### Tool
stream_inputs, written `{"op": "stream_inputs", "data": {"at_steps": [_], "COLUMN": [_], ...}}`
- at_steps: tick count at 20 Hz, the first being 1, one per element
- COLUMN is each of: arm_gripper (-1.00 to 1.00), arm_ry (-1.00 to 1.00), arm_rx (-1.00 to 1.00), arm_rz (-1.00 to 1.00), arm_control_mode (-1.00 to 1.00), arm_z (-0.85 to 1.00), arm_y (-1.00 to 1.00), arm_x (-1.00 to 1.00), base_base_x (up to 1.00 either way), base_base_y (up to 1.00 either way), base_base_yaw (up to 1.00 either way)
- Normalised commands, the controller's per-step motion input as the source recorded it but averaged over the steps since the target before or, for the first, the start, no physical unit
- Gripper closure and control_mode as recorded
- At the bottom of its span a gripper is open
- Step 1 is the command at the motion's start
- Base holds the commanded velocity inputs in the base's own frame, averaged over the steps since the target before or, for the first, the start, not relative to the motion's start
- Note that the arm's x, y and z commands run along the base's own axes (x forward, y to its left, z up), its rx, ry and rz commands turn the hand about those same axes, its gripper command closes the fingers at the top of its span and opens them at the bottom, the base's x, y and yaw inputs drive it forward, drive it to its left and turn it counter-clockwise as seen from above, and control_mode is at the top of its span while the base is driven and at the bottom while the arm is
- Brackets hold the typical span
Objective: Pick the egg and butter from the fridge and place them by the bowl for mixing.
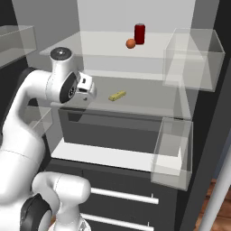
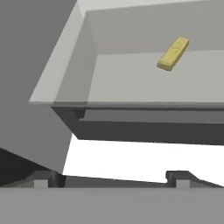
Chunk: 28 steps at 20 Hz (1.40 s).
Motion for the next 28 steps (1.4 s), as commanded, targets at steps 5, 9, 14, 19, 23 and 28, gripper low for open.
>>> {"op": "stream_inputs", "data": {"at_steps": [5, 9, 14, 19, 23, 28], "arm_gripper": [-1.00, -1.00, -1.00, -1.00, -1.00, -1.00], "arm_ry": [-0.20, -0.15, -0.20, -0.19, -0.15, -0.04], "arm_rx": [0.03, 0.00, 0.00, -0.09, -0.08, -0.09], "arm_rz": [-0.08, -0.08, -0.05, -0.03, 0.00, 0.00], "arm_control_mode": [-1.00, -1.00, -1.00, -1.00, -1.00, -1.00], "arm_z": [0.58, 0.51, 0.38, 0.36, 0.37, 0.38], "arm_y": [-0.36, -0.40, -0.40, -0.28, -0.26, -0.23], "arm_x": [0.00, 0.00, 0.00, 0.00, -0.01, 0.06], "base_base_x": [0.00, 0.00, 0.00, 0.00, 0.00, 0.00], "base_base_y": [0.00, 0.00, 0.00, 0.00, 0.00, 0.00], "base_base_yaw": [0.00, 0.00, 0.00, 0.00, 0.00, 0.00]}}
